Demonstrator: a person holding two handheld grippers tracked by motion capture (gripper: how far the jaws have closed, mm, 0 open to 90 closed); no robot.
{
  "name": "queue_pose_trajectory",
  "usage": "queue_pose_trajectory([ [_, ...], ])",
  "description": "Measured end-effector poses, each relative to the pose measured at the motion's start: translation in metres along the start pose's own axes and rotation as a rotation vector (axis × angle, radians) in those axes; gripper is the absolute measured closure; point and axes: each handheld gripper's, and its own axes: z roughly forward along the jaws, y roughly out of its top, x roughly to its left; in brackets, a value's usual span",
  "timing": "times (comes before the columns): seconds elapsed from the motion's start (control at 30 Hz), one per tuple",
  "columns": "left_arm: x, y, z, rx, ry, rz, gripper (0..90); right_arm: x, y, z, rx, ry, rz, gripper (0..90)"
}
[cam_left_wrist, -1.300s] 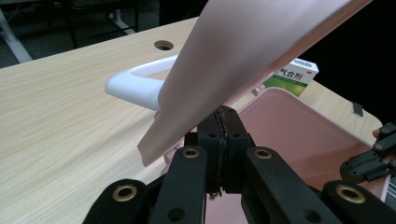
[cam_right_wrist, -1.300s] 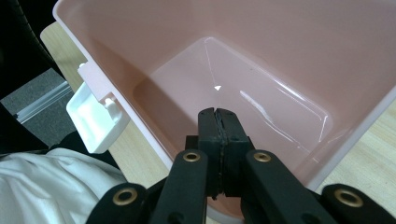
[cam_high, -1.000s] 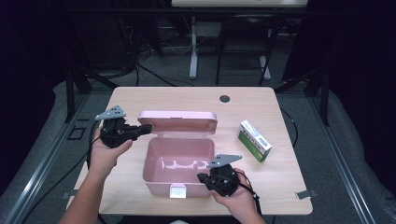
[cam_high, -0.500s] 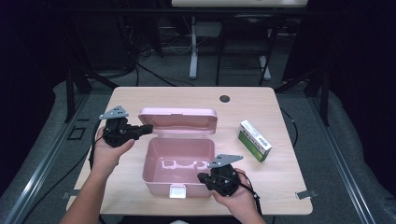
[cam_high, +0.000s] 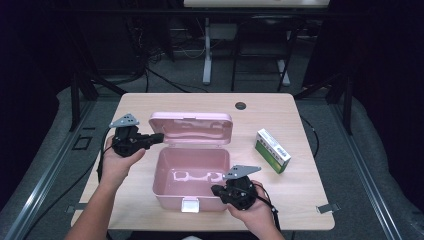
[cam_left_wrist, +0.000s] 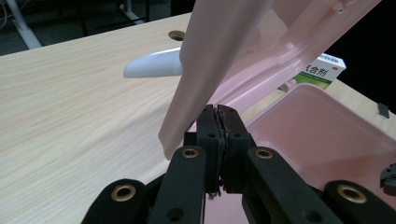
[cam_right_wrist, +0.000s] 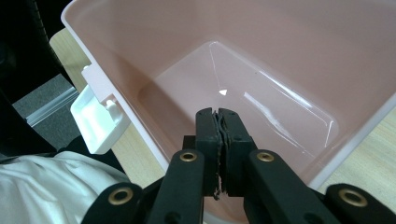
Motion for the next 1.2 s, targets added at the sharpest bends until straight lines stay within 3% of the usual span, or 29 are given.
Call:
queue_pose_trajectory([
  [0.9, 0.013, -0.010, 0.018, 0.035, 0.043, -0.033, 87.6, -0.001, -0.001, 0.000, -0.005, -0.002, -0.004, 88.7],
  [1.2, 0.014, -0.014, 0.020, 0.066, 0.020, -0.046, 82.4, -0.001, -0.001, 0.000, -0.005, -0.003, -0.004, 89.1],
])
